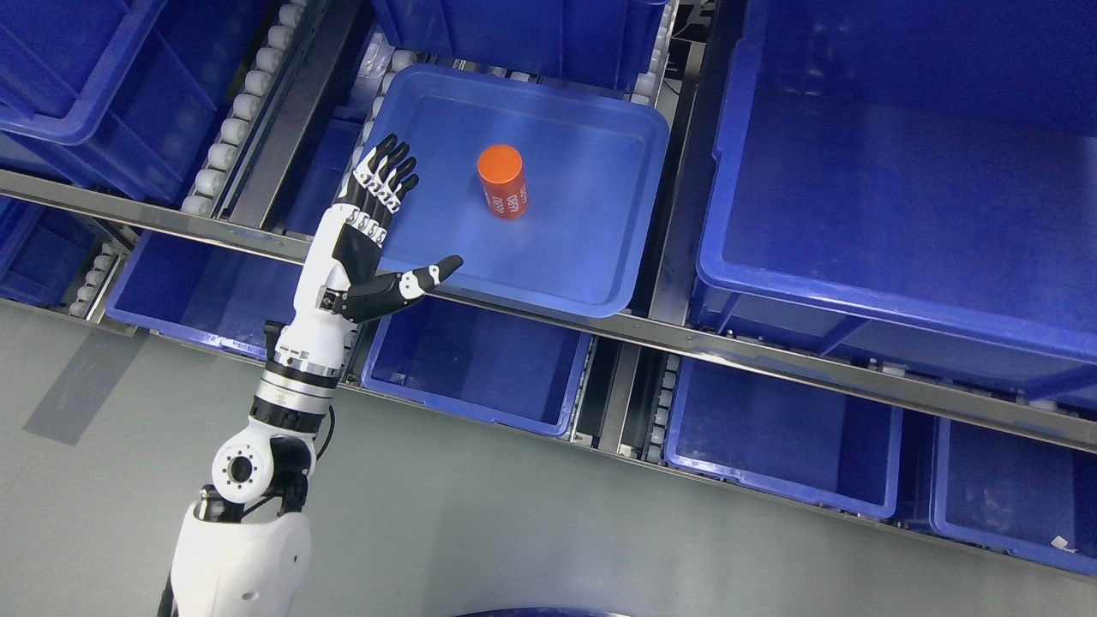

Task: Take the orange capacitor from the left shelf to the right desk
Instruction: 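Reach the left hand into the blue bin toward the orange capacitor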

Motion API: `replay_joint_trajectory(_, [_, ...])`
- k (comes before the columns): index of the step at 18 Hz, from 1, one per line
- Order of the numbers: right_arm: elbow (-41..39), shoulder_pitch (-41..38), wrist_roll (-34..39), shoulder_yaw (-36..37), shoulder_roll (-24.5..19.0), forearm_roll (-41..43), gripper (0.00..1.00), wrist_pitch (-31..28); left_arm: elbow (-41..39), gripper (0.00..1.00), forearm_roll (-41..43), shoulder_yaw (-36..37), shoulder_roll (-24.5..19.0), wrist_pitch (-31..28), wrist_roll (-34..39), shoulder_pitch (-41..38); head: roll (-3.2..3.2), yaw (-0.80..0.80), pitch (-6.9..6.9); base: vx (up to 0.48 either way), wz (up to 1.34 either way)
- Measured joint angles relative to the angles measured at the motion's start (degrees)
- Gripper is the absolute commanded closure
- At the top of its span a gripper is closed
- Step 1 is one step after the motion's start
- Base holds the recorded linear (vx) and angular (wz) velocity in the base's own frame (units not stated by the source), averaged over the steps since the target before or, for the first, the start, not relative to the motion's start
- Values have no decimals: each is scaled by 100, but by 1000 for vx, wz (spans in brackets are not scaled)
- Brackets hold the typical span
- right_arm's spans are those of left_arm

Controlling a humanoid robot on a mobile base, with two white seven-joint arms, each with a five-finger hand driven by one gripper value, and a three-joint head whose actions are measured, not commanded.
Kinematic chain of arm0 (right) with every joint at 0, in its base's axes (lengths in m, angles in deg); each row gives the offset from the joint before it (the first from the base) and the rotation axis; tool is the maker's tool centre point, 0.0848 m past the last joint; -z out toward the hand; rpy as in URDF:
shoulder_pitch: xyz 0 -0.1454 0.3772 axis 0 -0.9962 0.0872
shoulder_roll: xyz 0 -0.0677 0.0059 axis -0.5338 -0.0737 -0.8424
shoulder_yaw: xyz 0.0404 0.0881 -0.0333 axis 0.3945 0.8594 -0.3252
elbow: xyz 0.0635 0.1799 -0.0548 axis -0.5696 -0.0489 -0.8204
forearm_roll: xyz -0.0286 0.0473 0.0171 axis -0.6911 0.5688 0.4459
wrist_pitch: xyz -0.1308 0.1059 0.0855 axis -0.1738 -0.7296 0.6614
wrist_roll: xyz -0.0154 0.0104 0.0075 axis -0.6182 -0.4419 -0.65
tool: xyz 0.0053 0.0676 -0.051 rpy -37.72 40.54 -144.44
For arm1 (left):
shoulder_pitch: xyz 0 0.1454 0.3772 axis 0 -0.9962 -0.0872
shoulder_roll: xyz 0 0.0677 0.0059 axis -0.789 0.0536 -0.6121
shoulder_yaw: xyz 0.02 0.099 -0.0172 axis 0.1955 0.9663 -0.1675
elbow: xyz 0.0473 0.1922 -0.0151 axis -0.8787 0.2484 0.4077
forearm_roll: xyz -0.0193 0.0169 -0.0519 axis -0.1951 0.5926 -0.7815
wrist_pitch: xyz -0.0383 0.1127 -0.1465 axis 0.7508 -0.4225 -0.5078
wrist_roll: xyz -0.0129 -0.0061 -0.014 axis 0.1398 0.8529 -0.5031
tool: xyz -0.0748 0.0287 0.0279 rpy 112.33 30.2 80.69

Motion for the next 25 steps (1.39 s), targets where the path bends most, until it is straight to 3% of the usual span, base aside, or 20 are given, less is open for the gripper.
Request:
replay_joint_trajectory(4, [0,-1,0,0,0,0,0,0,17,0,5,-106,2,-38,0,-4,0,0,0,0,0])
replay_joint_trajectory(12, [0,-2,0,0,-1,0,0,3,493,1,296,-265,5,-1125,-118,954,0,0,0,0,0])
replay_joint_trajectory(25, [0,-2,0,0,-1,0,0,3,2158,2,916,532,6,-1187,-326,2309,0,0,0,0,0])
